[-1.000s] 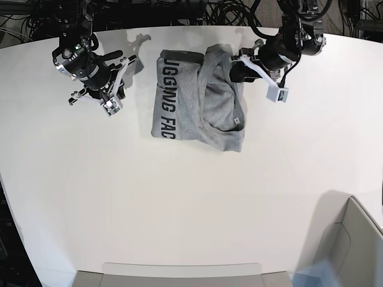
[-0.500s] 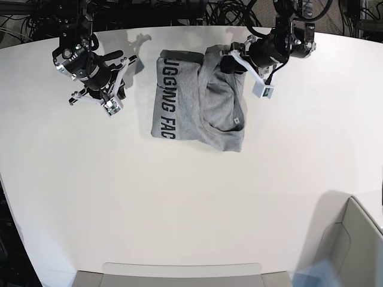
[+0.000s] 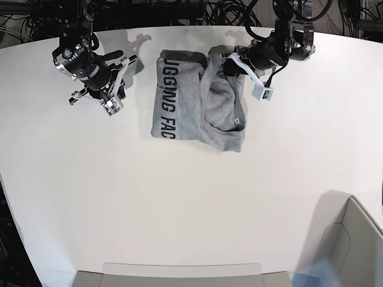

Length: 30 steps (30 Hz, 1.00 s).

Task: Fold the T-shirt properly
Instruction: 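Grasp the bundle's corner with the left gripper, then rotate the folded shirt with the left gripper and release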

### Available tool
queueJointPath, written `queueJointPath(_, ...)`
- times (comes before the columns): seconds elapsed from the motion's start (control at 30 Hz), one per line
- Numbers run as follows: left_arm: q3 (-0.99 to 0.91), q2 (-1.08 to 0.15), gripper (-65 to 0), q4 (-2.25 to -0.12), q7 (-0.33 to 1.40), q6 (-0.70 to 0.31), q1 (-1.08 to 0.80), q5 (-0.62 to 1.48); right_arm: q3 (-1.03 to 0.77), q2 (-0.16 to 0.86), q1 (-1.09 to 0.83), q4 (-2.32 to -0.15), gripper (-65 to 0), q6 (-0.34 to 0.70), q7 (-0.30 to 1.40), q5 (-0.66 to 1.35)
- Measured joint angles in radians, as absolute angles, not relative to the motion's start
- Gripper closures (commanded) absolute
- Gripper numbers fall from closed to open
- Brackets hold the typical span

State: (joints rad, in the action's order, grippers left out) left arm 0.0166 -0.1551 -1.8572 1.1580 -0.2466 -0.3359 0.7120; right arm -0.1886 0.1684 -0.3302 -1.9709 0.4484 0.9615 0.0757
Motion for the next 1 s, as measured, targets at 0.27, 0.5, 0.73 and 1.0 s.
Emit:
queueJointPath(0.27, -0.139, -0.152, 0.0, -1.89, 1.167, -0.25, -0.335, 0.727, -0.189, 0.168, -0.329, -1.971, -5.2, 0.448, 0.962, 0.076)
queueJointPath(0.5, -0.183, -0.153, 0.0, -1.835, 1.187, -0.247, -0.285, 0.727, -0.174, 0.17, -0.321, -1.971, -5.2, 0.449, 0.962, 0.074)
queueJointPath(0.73, -0.222, -0.149, 0.0, -1.823, 1.238, -0.247, -0.256, 0.726, 0.038, 0.171, -0.302, -2.05, -3.2, 0.448, 0.865, 0.08)
queueJointPath(1.0, -0.227, -0.15, 0.0, -1.821, 1.25, -0.247, -0.249, 0.724, 0.156, 0.094, -0.214, -1.929, 0.0, 0.447, 0.816, 0.075)
